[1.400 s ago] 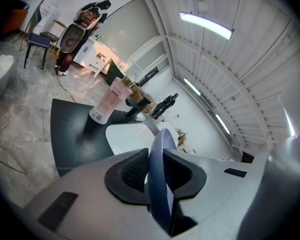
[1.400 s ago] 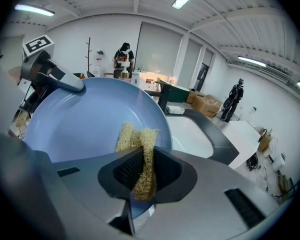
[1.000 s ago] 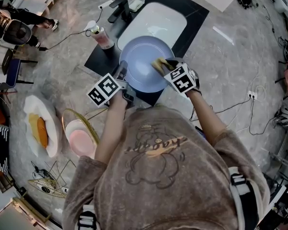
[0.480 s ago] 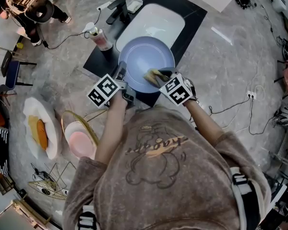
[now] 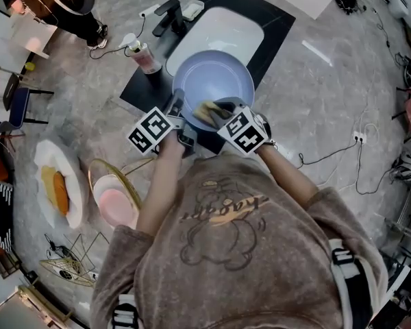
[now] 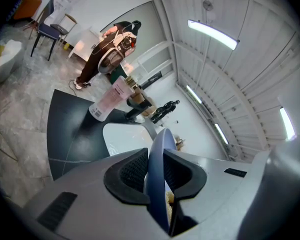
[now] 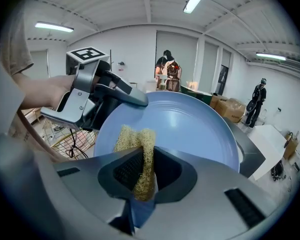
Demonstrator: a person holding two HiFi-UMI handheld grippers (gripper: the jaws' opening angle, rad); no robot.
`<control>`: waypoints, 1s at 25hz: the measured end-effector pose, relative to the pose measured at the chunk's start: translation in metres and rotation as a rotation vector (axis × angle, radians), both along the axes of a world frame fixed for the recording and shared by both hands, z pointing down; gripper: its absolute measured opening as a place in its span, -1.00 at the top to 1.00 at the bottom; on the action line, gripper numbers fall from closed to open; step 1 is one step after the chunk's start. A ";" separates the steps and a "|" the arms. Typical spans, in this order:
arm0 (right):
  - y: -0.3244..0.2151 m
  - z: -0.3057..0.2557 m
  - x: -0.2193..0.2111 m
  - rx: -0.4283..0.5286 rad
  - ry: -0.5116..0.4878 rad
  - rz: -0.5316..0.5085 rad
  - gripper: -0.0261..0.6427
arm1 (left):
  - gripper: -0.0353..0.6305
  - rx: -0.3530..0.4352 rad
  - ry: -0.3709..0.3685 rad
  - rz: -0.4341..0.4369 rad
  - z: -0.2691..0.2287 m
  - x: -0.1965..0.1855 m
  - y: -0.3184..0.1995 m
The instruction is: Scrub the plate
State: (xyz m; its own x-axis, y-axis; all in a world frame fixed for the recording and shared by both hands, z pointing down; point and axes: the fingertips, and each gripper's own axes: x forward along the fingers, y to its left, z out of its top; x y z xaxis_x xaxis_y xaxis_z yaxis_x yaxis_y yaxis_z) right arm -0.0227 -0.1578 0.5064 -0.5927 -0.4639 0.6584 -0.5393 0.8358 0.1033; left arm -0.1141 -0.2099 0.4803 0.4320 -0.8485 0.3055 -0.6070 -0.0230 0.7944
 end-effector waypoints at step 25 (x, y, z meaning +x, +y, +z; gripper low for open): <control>-0.085 -0.043 0.015 0.191 0.039 0.109 0.77 | 0.68 0.008 0.097 0.107 -0.007 0.033 0.019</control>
State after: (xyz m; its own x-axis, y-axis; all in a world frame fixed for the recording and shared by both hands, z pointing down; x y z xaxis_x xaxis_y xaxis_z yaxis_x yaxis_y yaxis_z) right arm -0.0075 -0.2431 0.4633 -0.5079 -0.6422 0.5741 -0.6180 0.7359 0.2765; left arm -0.0816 -0.1905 0.4737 0.5474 -0.7982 0.2513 -0.5208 -0.0899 0.8489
